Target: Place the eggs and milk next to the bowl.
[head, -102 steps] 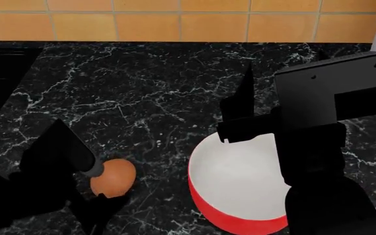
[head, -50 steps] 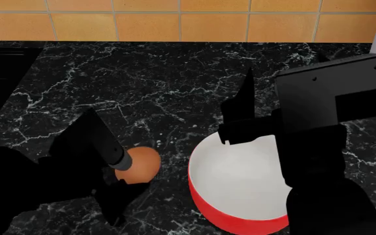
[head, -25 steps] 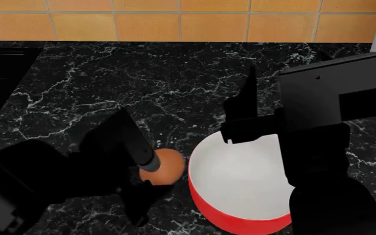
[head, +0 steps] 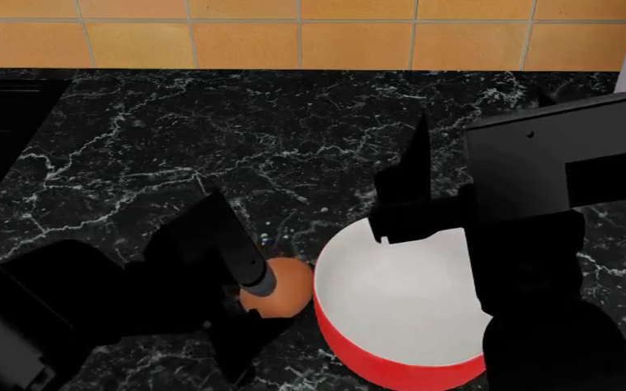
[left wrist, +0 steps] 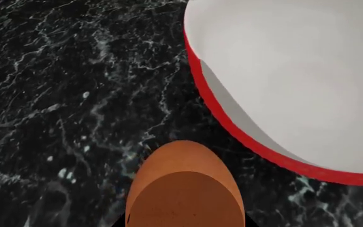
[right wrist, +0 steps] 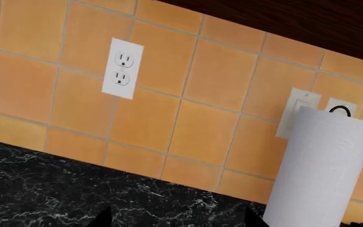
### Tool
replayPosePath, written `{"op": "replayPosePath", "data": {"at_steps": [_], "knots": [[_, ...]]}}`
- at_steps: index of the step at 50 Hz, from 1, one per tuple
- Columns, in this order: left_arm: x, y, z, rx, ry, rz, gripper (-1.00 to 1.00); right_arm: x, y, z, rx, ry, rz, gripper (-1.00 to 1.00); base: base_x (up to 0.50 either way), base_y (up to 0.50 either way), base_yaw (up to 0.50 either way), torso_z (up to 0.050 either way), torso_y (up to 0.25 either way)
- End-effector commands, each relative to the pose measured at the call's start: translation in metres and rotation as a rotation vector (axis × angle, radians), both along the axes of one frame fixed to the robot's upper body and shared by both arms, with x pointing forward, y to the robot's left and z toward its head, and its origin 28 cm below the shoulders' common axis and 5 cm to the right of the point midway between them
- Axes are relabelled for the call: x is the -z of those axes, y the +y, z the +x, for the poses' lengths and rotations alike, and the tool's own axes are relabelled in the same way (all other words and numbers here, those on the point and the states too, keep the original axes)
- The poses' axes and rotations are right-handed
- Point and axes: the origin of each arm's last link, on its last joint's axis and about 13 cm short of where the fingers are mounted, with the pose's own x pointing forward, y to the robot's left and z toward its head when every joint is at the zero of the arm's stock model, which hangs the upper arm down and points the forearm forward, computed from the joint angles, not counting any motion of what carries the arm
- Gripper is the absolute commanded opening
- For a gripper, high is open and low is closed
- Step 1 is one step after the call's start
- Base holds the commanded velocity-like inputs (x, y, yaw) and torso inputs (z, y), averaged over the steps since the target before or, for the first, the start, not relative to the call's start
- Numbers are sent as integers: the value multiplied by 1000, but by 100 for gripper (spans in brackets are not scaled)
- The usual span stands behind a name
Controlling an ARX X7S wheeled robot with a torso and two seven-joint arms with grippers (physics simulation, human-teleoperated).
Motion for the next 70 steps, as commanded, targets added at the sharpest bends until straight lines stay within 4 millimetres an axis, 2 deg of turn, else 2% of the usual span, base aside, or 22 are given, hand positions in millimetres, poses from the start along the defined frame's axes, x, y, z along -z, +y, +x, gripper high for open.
{"op": "replayPosePath", "data": {"at_steps": [1, 22, 23, 38, 70], "knots": [[15, -1, 5, -2, 26, -38, -100, 4, -1, 4, -6, 12, 14, 100, 0, 0, 0, 0, 0], [24, -2, 3, 4, 45, -17, -100, 1, 0, 4, -8, 9, 8, 100, 1, -1, -1, 0, 0], [24, -2, 4, 4, 47, -17, 100, 0, 0, 4, -7, 7, 10, 100, 11, -3, 0, 0, 0], [23, -1, 3, 2, 50, -13, 100, 1, 0, 5, -7, 9, 8, 100, 0, 0, -2, 0, 0], [-18, 10, -5, -5, -20, -33, 100, -2, 5, 4, -25, -1, 14, 100, 0, 0, 0, 0, 0]]}}
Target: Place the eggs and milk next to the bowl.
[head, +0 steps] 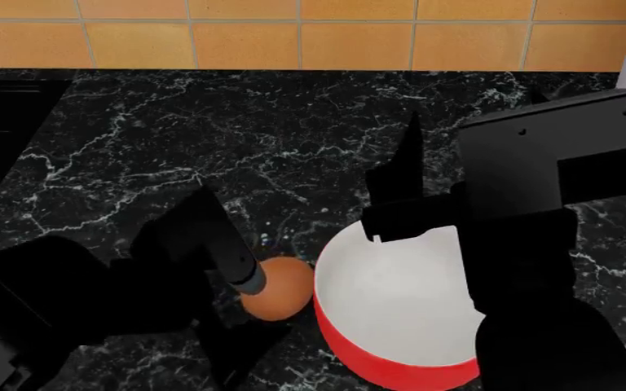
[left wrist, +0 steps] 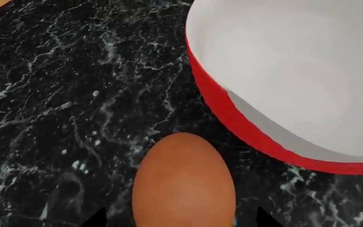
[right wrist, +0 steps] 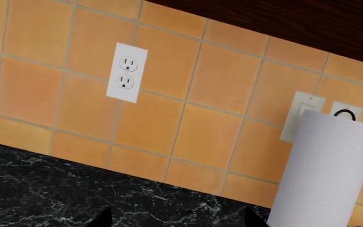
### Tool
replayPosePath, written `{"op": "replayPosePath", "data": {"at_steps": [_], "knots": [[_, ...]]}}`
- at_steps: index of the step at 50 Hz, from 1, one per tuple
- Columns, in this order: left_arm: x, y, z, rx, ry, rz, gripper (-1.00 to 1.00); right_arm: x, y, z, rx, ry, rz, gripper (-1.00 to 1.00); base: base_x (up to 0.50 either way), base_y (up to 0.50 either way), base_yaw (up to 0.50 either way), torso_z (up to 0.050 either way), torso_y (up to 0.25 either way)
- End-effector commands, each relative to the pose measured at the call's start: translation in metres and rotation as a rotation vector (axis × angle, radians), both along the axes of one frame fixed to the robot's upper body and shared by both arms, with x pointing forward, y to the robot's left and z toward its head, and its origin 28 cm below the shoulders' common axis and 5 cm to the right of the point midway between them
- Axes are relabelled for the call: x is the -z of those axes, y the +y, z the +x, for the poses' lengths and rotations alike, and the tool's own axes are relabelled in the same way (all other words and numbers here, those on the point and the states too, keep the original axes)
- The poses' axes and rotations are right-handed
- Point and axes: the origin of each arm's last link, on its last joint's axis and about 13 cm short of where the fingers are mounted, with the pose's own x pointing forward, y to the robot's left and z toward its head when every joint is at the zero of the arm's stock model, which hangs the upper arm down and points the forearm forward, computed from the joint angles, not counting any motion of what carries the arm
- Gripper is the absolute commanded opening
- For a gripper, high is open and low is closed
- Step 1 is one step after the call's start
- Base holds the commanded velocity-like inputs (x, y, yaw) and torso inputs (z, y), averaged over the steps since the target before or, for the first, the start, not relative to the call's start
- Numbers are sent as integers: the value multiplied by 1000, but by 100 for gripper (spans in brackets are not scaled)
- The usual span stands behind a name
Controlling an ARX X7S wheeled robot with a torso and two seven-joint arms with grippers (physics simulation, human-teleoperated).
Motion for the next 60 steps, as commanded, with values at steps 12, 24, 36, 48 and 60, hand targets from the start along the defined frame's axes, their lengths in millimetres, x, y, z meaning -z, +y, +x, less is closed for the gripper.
{"op": "replayPosePath", "data": {"at_steps": [12, 24, 36, 48, 60], "knots": [[-29, 17, -18, 17, -59, -57, 100, -4, 0, 3, -9, -1, 12, 100, 0, 0, 0, 0, 0], [-50, 39, -46, -42, -104, -117, 100, -5, -1, 1, -10, -12, 18, 100, 0, 0, 0, 0, 0], [-62, 55, -76, -127, -129, -205, 100, -6, -1, 1, -16, -19, 24, 100, 0, 0, 0, 0, 0], [-64, 71, -108, -346, -147, -261, 100, -5, 0, 0, -24, -20, 31, 100, 0, 0, 0, 0, 0], [-61, 83, -124, -485, -150, -249, 100, -5, 3, 0, -36, -21, 35, 100, 0, 0, 0, 0, 0]]}}
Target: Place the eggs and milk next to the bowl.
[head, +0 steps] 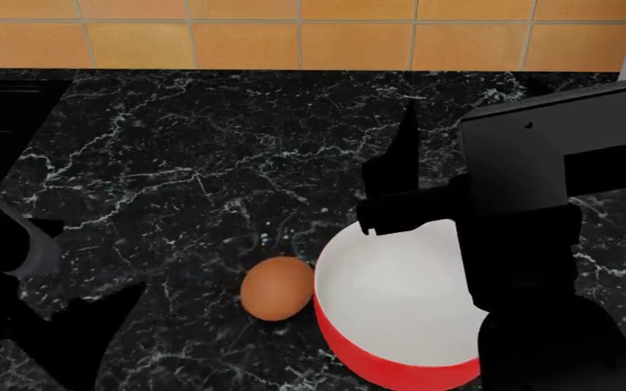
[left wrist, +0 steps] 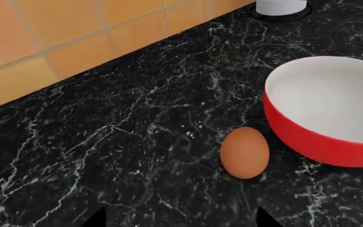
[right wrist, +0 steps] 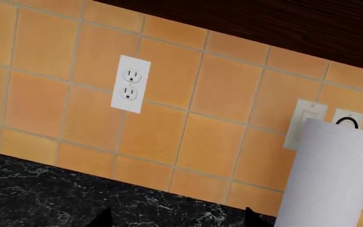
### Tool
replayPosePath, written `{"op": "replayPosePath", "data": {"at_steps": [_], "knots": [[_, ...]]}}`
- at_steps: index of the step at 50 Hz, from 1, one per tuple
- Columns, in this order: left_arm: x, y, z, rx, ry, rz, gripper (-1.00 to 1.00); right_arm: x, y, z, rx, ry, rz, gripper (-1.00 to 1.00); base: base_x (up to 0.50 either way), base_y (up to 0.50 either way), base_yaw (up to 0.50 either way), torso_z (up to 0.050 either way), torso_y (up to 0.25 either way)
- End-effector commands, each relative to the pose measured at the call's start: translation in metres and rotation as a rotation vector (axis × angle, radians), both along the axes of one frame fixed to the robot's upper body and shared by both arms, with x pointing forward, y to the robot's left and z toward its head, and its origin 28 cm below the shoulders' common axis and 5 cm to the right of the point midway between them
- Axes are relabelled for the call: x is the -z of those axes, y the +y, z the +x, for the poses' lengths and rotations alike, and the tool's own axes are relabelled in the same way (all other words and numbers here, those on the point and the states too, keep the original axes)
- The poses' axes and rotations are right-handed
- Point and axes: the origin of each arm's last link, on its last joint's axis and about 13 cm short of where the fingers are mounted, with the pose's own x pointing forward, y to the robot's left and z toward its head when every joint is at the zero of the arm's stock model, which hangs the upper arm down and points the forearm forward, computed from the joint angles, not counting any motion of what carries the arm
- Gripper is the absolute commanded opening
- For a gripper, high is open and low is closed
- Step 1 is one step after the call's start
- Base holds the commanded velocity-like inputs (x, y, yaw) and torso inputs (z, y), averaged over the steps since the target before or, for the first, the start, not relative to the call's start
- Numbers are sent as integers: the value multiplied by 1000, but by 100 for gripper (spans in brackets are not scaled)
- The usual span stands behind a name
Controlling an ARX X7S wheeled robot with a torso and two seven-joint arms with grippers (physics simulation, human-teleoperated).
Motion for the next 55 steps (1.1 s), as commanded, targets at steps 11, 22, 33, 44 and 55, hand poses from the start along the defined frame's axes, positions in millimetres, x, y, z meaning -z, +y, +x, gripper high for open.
{"op": "replayPosePath", "data": {"at_steps": [11, 22, 33, 44, 55], "knots": [[12, 18, -21, -200, 31, -81, 100, 2, 2, 4, -21, 6, 17, 100, 0, 0, 0, 0, 0], [19, 26, -26, -324, 51, -102, 100, 6, 4, 9, -36, 14, 23, 100, 0, 0, 0, 0, 0], [27, 36, -29, -447, 72, -135, 100, 6, 5, 9, -44, 16, 22, 100, 0, 0, 0, 0, 0], [33, 44, -31, -492, 81, -108, 100, 7, 5, 9, -45, 18, 24, 100, 0, 0, 0, 0, 0], [38, 52, -38, -542, 92, -117, 100, 10, 6, 10, -52, 21, 26, 100, 0, 0, 0, 0, 0]]}}
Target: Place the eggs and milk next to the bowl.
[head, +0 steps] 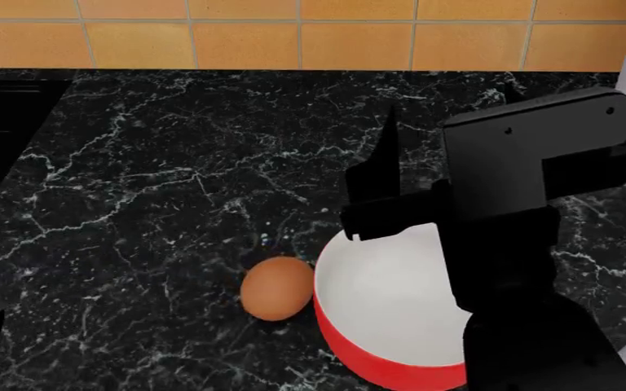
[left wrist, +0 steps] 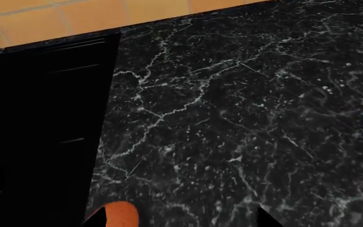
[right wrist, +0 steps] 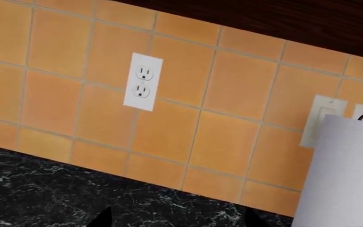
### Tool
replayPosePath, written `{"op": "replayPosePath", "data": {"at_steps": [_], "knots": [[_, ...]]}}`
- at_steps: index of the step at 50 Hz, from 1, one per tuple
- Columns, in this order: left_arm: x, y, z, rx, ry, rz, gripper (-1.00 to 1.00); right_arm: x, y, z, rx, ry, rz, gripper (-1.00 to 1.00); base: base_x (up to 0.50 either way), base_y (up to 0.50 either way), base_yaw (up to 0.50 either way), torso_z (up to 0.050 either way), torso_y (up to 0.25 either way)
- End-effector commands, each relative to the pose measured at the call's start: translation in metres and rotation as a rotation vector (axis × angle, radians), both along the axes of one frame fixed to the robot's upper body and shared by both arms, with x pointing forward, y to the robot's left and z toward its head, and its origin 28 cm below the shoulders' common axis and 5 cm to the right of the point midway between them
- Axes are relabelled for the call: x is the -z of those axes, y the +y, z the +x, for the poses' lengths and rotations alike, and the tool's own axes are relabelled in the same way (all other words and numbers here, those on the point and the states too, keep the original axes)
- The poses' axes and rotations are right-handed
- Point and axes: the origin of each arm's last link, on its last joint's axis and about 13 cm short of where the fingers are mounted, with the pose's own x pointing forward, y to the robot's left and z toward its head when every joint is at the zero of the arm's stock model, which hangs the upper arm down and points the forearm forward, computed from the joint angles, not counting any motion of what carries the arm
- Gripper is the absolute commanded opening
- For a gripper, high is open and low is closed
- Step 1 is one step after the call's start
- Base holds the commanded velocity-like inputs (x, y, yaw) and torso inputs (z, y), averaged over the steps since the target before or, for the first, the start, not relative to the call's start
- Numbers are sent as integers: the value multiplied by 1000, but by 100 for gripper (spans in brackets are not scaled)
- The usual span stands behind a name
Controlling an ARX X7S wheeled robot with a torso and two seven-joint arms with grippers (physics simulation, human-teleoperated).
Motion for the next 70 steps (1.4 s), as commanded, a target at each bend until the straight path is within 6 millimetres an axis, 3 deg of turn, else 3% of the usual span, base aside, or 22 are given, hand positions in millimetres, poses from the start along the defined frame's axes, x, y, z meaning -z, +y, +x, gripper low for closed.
{"op": "replayPosePath", "data": {"at_steps": [1, 12, 33, 70], "knots": [[9, 12, 3, -82, 11, -120, 100, 2, 1, 5, -13, 9, 12, 100, 0, 0, 0, 0, 0], [16, 25, -3, -152, 10, -165, 100, 4, 4, 8, -24, 12, 12, 100, 0, 0, 0, 0, 0], [38, 44, 11, -196, 52, -139, 100, 4, 3, 7, -14, 18, 6, 100, 0, 0, 0, 0, 0], [69, 54, 34, -215, 96, -194, 100, 1, 6, 7, -5, 24, -14, 100, 0, 0, 0, 0, 0]]}}
